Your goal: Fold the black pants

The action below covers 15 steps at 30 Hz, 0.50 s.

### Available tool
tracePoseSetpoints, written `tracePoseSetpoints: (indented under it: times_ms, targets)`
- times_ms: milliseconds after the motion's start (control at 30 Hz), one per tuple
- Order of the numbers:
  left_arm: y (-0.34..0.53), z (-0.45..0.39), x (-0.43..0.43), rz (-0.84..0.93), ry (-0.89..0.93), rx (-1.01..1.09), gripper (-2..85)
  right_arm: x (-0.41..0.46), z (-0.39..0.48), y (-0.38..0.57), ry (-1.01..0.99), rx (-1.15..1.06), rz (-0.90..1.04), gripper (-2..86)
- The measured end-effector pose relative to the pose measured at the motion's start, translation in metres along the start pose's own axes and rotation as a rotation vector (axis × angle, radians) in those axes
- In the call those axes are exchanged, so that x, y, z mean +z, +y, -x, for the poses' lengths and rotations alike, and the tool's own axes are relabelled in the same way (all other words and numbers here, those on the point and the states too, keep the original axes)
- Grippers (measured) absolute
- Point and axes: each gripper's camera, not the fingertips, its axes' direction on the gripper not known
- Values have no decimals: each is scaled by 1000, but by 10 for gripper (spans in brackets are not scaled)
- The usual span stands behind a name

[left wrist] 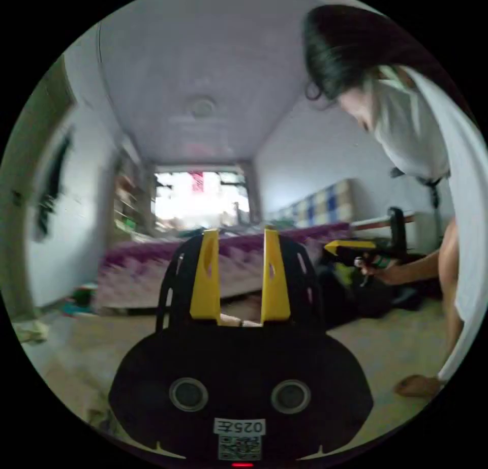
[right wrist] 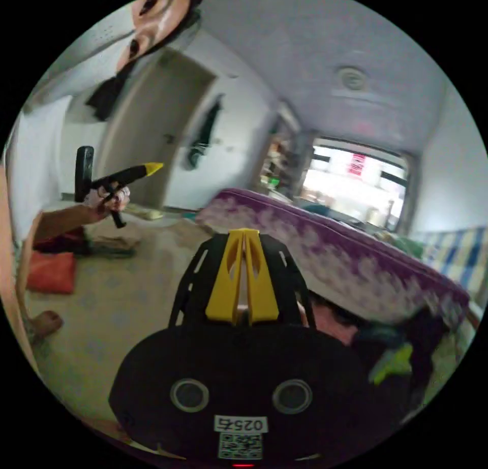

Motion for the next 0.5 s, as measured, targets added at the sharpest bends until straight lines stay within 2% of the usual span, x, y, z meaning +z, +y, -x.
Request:
tracePoseSetpoints:
  times_ms: [33,100,133,200,300,400,500]
  targets:
    - [1,-2,31,27,42,-4,82,-3,-20,13,35,42,38,16]
    - [10,-16,158,129,268,-55,92,-17,-93,60,129,241,151,70]
    - [14,-20,194,185,321,-96,94,-21,-110,71,153,296,158,84]
    - [47,-38,338,464,539,-282,105,-32,-176,109,245,473,173,111]
    - [113,-75,491,731,706,-381,94,-23,-254,144,335,627,272,135]
    - [182,-121,600,881,683,-412,93,4,-327,174,333,733,377,154]
    - [237,-170,680,1047,567,-274,93,43,-390,200,320,827,490,159]
